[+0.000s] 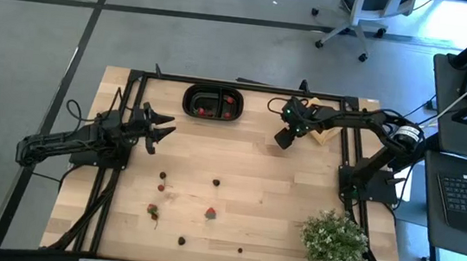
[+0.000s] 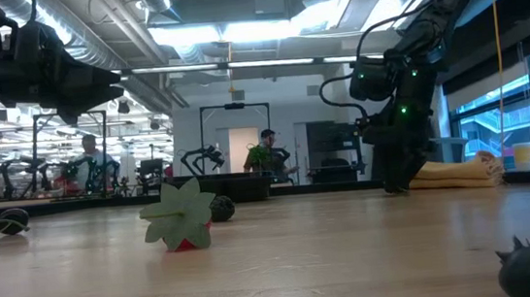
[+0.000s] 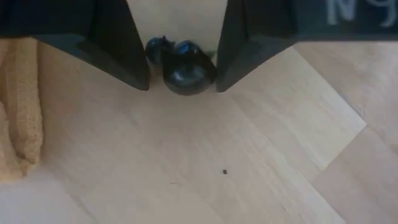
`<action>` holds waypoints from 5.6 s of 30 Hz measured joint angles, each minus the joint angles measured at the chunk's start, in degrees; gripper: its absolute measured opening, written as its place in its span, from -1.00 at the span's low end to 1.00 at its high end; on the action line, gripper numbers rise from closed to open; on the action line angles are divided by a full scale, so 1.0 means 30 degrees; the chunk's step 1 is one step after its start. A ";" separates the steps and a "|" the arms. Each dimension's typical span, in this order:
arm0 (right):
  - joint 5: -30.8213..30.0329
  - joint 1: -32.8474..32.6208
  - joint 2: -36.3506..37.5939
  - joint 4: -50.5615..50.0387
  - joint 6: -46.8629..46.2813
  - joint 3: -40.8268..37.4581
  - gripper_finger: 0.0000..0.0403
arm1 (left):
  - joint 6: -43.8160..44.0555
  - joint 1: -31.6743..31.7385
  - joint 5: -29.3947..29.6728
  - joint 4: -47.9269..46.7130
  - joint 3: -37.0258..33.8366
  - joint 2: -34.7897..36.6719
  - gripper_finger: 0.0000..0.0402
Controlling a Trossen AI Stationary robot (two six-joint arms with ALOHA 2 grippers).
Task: Pick and placing Produce into tupperware
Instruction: Put the top black cherry into the black bin, then put the top blueberry into the black bin
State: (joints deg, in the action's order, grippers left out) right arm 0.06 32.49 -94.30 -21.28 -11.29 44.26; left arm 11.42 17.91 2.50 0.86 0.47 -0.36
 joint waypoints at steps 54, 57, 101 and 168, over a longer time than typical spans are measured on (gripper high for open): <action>0.2803 -0.2049 -0.2519 0.7685 0.2340 1.1290 -0.39 | 0.0000 0.0015 0.0000 0.0000 -0.0007 0.0000 -0.09; 0.3690 -0.2025 -0.3242 0.8449 0.1787 1.1290 -0.39 | -0.0003 0.0015 0.0000 0.0000 -0.0006 0.0000 -0.09; 0.4857 -0.2754 -1.5526 -0.2104 0.2435 2.5737 -0.38 | -0.0510 0.0015 0.0000 0.0000 -0.0006 0.0000 -0.09; 0.7401 -0.3261 -0.3636 -0.7071 0.7864 1.4428 -0.16 | -0.0444 0.0015 -0.0036 0.0000 -0.0007 0.0000 -0.09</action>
State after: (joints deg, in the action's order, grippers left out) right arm 22.27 22.71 -105.21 -42.49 12.30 87.54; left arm 10.09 17.96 2.39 0.86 0.45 -0.36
